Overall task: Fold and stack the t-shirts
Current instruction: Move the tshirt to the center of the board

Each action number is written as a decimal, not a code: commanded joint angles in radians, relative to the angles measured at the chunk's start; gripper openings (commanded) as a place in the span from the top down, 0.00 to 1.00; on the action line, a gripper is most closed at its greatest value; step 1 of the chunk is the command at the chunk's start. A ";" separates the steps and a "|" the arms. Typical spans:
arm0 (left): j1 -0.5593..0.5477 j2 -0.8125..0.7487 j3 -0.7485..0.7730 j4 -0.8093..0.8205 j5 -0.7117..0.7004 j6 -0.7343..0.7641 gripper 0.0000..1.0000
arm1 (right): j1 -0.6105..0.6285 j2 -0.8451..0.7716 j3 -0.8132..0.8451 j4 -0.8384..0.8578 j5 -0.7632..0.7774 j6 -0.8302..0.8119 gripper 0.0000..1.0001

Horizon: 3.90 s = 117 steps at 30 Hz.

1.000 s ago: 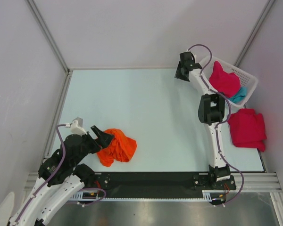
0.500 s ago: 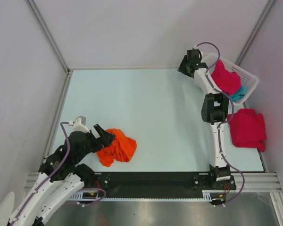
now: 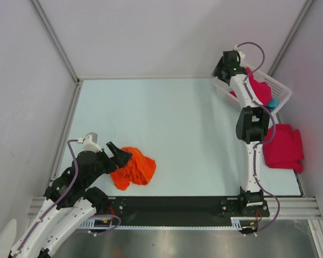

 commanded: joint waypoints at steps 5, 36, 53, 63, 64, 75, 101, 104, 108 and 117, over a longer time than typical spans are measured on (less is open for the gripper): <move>-0.002 -0.051 -0.003 -0.002 0.010 0.024 0.01 | -0.211 -0.262 -0.311 -0.094 0.399 -0.014 0.31; -0.002 -0.087 0.038 0.016 0.079 0.027 0.01 | -0.313 -0.641 -0.939 -0.056 0.448 0.190 1.00; -0.002 -0.121 0.043 -0.007 0.076 0.022 0.01 | 0.103 -0.870 -1.135 -0.341 0.849 0.669 1.00; -0.002 -0.153 0.051 -0.044 0.058 0.021 0.01 | 0.018 -0.757 -1.101 -0.387 0.797 0.726 1.00; -0.002 -0.153 0.052 -0.045 0.060 0.021 0.01 | 0.001 -0.749 -1.105 -0.386 0.760 0.732 1.00; -0.002 -0.144 0.081 -0.067 0.049 0.032 0.02 | -0.150 -0.616 -1.101 -0.384 0.648 0.795 1.00; -0.002 -0.110 0.173 -0.126 0.014 0.061 0.02 | -0.360 -0.361 -0.714 -0.456 0.628 0.760 1.00; -0.002 -0.097 0.186 -0.126 0.024 0.064 0.02 | -0.365 -0.332 -0.652 -0.446 0.599 0.758 1.00; -0.002 -0.092 0.212 -0.143 0.011 0.068 0.02 | -0.366 -0.274 -0.561 -0.456 0.591 0.752 1.00; -0.002 -0.063 0.207 -0.146 0.000 0.065 0.02 | -0.352 -0.160 -0.476 -0.470 0.582 0.772 1.00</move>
